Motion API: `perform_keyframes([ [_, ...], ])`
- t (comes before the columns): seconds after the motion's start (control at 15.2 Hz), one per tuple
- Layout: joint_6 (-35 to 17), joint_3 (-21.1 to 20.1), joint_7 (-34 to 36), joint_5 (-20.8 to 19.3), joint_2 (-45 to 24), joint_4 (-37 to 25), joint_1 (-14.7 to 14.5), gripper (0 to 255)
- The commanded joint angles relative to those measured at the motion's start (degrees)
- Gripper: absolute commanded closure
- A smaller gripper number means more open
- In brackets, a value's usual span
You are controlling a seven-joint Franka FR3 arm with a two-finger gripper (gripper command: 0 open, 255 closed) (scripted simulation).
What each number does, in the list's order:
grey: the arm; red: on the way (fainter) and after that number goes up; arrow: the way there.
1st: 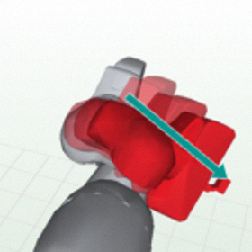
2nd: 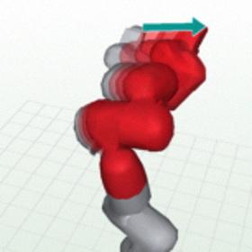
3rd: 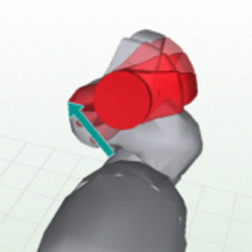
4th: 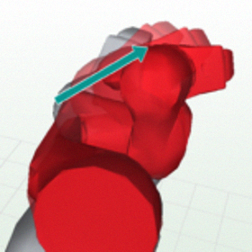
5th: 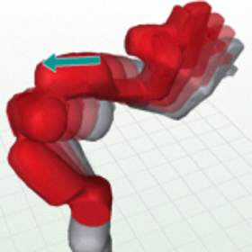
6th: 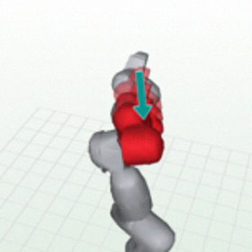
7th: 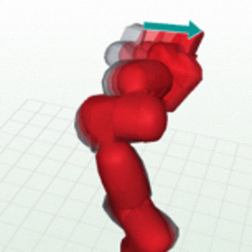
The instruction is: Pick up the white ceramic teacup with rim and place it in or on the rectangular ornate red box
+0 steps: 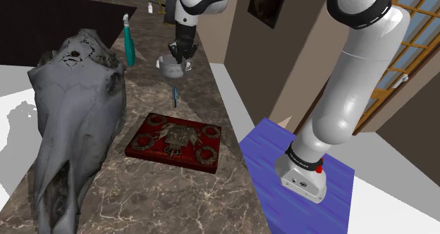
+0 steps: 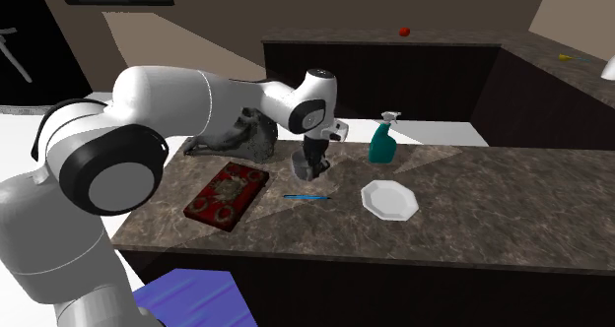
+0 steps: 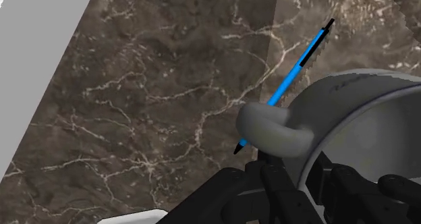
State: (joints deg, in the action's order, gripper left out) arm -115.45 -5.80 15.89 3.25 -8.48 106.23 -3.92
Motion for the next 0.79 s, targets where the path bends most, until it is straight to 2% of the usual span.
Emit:
perform_keyframes([
  [0.0,1.4,0.0,0.1,0.0,0.5,-1.0,0.0,255],
  [0.07,2.0,0.0,0.2,0.0,0.6,-1.4,0.0,255],
  [0.73,-1.0,-5.0,9.2,2.1,14.9,15.2,-5.2,255],
])
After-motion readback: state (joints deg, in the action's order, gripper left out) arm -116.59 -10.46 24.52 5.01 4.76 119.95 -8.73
